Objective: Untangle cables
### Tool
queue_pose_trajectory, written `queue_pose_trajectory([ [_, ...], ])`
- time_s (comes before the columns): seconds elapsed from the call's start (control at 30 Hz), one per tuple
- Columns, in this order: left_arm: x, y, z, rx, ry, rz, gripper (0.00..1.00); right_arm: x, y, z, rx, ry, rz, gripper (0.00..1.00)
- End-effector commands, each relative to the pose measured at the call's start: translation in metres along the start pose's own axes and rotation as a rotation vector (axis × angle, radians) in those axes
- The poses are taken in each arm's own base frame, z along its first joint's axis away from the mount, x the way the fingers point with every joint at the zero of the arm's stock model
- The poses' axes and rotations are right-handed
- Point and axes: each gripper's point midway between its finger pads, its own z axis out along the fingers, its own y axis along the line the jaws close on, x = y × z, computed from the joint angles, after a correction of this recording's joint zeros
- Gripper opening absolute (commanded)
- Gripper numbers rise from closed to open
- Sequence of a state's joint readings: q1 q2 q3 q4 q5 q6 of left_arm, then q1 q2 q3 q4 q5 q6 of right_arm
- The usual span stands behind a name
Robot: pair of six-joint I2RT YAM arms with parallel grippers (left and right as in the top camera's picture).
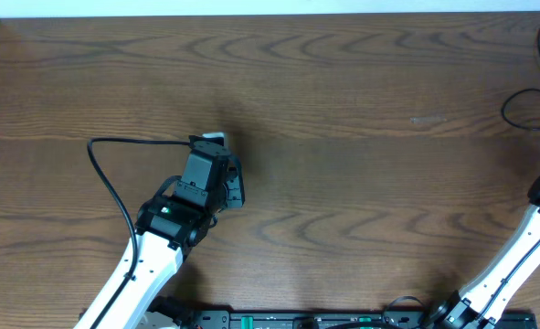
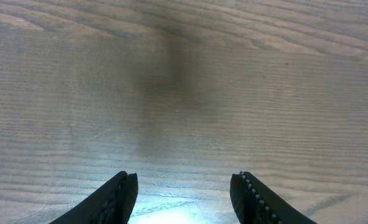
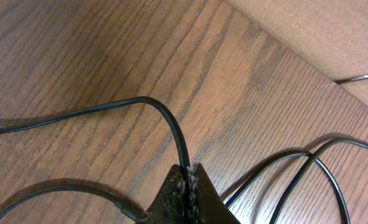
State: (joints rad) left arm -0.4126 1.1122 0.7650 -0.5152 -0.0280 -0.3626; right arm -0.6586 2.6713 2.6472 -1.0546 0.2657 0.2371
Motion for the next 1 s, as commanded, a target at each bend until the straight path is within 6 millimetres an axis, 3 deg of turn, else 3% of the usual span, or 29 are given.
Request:
queue_pose_trajectory([
  [0.0,0.003,0.004,0.004,-0.018,0.014,0.017,0.53,-0.004,-0.002,-0.004,0.010,-0.013,-0.003,0.01],
  [0.17,0.003,0.004,0.004,-0.017,0.014,0.017,0.53,-0.005,0.000,-0.004,-0.003,-0.016,-0.002,0.01],
  [0.27,0.003,0.004,0.004,-0.018,0.013,0.017,0.53,-0.008,0.005,-0.010,-0.038,-0.020,0.002,0.20],
  [0.4,0.003,0.004,0.004,-0.018,0.014,0.017,0.53,-0.018,0.008,-0.024,-0.063,-0.052,0.008,0.22],
  [0.47,0.003,0.004,0.004,-0.018,0.014,0.017,0.53,-0.021,0.008,-0.031,-0.065,-0.060,0.009,0.33],
  [0.57,0.003,0.004,0.004,-0.018,0.014,0.017,0.53,-0.019,0.004,-0.038,-0.056,-0.049,0.005,0.43],
  [0.67,0.005,0.005,0.004,-0.021,0.021,0.018,0.53,-0.015,0.000,-0.042,-0.040,-0.033,0.001,0.43],
  [0.97,0.016,0.009,0.004,-0.039,0.062,0.021,0.53,-0.007,-0.009,-0.069,-0.030,0.011,0.030,0.60],
])
